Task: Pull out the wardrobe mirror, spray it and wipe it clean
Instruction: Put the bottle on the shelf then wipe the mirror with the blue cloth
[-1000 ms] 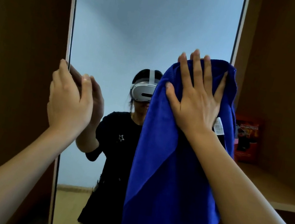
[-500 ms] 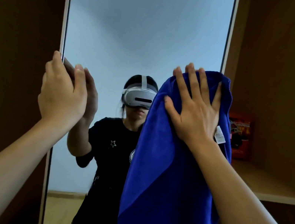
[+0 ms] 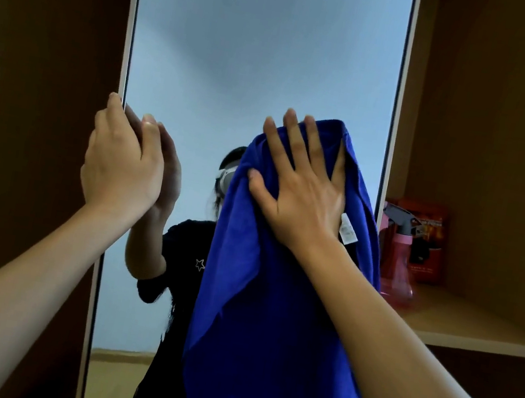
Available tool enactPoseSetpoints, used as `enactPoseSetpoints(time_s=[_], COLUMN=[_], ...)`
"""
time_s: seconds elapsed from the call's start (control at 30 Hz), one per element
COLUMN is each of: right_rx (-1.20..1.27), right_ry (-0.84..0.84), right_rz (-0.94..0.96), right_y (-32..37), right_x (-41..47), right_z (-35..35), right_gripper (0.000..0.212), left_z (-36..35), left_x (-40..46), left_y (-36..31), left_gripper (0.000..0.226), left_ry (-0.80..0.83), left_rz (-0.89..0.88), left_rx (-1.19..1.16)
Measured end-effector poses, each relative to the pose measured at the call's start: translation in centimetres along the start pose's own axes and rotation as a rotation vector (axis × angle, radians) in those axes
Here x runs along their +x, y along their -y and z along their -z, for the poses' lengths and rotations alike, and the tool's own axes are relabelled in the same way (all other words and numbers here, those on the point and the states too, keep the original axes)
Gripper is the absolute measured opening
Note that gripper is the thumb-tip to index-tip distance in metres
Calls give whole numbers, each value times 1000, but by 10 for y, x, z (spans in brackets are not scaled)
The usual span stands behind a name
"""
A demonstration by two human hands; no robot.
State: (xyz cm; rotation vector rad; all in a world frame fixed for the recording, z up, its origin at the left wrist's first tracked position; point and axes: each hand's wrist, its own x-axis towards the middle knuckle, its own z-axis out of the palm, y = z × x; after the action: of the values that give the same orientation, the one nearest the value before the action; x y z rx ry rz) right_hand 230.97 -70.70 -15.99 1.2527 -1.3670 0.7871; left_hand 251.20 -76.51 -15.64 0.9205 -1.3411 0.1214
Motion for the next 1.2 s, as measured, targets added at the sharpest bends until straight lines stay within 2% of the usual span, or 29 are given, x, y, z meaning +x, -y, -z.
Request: enactPoseSetpoints(time_s=[0.27,0.43,0.63,0.8,1.0,1.2], right_rx=[-14,-8,13,34,21,-19], right_ry=[11,2,0,-9,4,8], right_rz=[-66,-113,-87,-14,21,-33], right_y=[-15,-9,32,65,57,49], right_x=[-15,-3,26,17,-8,8], right_z=[2,3,1,-8,-13,-7], right_gripper=[65,65,66,66,65,65], left_z=[20,22,20,20,20,22], left_x=[-9,-19,-19,-21,-20,-17], left_y=[19,35,35,36,38,39], left_gripper=[46,46,49,49,49,46], left_ry=[127,179,171,163,155,152], left_rz=[-17,-23,-18,-18,-33,-43], left_rx=[-88,-55,-44,-78,-117,-149])
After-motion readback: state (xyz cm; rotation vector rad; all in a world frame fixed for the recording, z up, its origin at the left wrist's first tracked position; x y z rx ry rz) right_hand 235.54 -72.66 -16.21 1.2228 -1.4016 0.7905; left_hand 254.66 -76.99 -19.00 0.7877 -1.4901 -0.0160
